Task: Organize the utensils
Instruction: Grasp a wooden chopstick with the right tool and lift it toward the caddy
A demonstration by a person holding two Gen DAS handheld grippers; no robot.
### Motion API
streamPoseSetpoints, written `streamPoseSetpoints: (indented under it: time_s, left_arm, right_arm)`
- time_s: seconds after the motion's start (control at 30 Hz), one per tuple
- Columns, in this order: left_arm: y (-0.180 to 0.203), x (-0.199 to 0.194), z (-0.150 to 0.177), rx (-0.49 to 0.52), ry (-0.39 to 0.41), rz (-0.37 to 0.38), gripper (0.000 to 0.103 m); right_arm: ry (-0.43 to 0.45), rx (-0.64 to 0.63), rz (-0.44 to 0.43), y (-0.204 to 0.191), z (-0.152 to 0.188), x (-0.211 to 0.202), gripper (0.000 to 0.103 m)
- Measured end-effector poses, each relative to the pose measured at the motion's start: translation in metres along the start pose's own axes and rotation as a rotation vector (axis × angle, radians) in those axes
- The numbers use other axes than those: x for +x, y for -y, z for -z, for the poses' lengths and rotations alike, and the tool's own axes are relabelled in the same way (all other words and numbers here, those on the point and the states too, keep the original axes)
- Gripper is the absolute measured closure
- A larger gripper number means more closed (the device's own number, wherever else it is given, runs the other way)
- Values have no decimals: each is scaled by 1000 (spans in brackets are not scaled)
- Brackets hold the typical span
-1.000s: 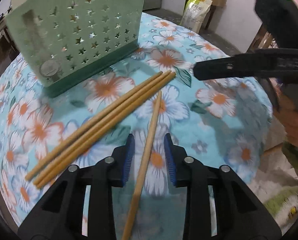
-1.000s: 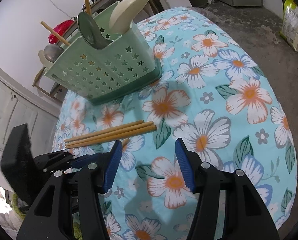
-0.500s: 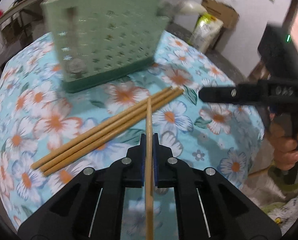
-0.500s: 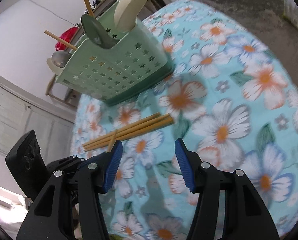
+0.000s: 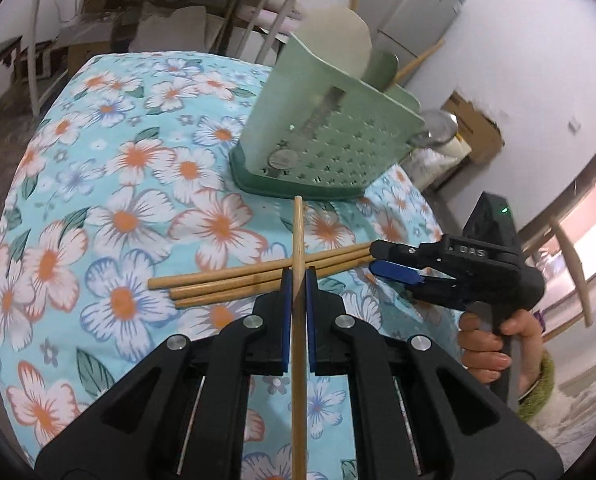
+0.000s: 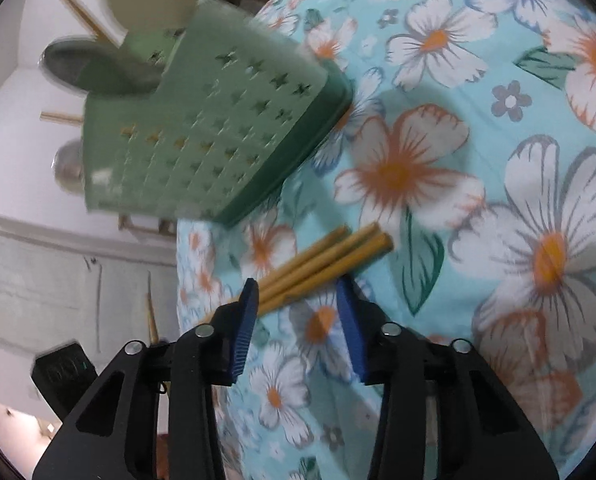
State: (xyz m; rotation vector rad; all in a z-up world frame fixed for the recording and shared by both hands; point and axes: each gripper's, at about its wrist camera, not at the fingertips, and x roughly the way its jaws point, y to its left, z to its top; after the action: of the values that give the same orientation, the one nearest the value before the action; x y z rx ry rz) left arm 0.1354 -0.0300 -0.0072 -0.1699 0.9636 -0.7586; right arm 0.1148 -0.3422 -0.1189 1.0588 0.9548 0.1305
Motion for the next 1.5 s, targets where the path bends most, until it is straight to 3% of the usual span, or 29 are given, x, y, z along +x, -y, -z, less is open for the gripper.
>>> streamPoseSetpoints:
  time_s: [0.23, 0.53, 0.7, 0.87, 1.03, 1.33, 1.5]
  left_arm:
    - [-3, -3, -2, -40, 28, 30, 98]
    - [-2, 0, 1, -61, 17, 49, 98]
    - [-7, -1, 2, -77, 20, 43, 98]
    - [-11, -1, 0, -85, 21, 34, 98]
    - [-12, -1, -3, -80, 27, 29, 98]
    - [-16, -1, -8, -93, 25, 25, 98]
    - [-7, -15, -17, -81, 68, 83, 98]
  right_arm:
    - [29, 84, -8, 12, -5, 3, 88]
    - [44, 128, -48, 25, -10, -3, 90]
    - [77, 50, -25, 11, -4, -17, 90]
    - [173, -124, 48, -21, 6, -39, 90]
    - [252, -254, 66, -50, 14, -64, 91]
    - [329, -338, 35, -72, 15, -101, 95]
    - [354, -367, 41, -78, 19, -108, 95]
